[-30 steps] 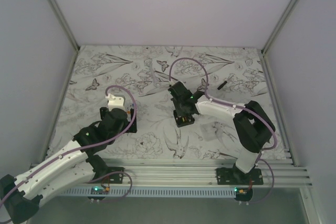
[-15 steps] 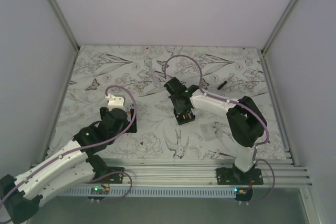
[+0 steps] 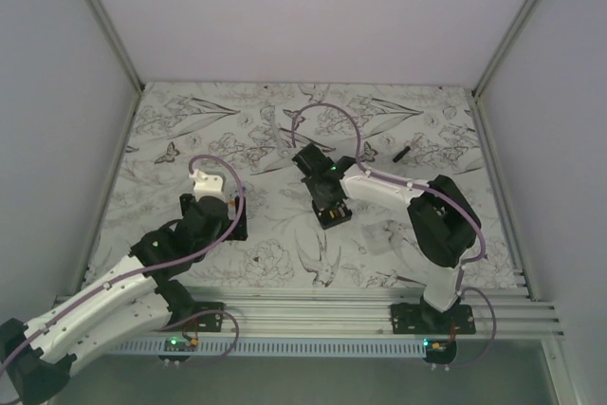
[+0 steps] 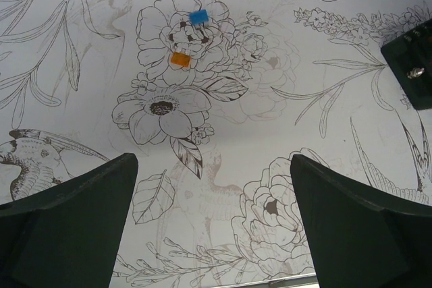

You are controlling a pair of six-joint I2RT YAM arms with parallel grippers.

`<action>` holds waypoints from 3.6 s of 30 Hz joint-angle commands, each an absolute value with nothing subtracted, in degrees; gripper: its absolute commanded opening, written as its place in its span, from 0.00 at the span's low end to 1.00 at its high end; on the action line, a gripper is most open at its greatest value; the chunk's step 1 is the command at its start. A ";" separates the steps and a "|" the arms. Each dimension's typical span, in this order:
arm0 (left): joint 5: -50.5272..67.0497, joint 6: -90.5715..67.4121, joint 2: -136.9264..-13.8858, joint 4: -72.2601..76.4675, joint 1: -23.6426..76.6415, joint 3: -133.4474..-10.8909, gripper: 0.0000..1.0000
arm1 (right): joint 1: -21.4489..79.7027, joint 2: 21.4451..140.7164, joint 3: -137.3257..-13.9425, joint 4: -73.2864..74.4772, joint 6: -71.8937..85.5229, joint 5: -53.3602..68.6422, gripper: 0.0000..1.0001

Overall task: Snap on the fuse box
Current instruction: Adjust the fuse box base at the center of the board, then pick up the fuse from the center of the board.

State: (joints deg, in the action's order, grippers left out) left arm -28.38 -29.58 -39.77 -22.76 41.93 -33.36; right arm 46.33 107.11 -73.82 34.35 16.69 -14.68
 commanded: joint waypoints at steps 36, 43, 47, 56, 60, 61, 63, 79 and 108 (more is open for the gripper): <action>-27.63 -30.41 -37.55 -24.34 41.66 -32.39 1.00 | 49.83 110.21 -69.72 43.78 18.45 -10.15 0.18; -27.70 -30.49 -37.14 -24.43 41.66 -32.34 1.00 | 51.50 106.06 -74.09 44.42 19.29 -13.80 0.25; -27.85 -30.49 -37.26 -24.40 41.66 -32.34 1.00 | 52.58 103.72 -75.93 44.38 19.27 -13.94 0.25; -27.86 -30.50 -37.88 -24.40 41.66 -32.40 1.00 | 51.46 97.53 -75.14 42.52 19.02 -14.55 0.39; -27.86 -30.50 -38.52 -24.43 41.71 -32.51 1.00 | 47.34 95.51 -71.65 42.02 18.90 -16.42 0.40; -27.86 -30.50 -38.70 -24.38 41.67 -32.58 1.00 | 46.12 94.96 -70.46 41.52 18.75 -16.87 0.41; -27.78 -30.57 -39.26 -24.35 41.66 -32.73 1.00 | 43.36 94.14 -67.80 40.09 18.42 -17.11 0.41; -28.17 -31.33 -42.98 -24.35 41.20 -33.47 1.00 | 37.59 95.18 -57.85 32.67 17.21 -9.60 0.40; -7.53 -20.80 -83.91 -15.69 21.10 -49.43 0.64 | 38.98 74.53 -39.39 7.37 13.78 -16.44 0.73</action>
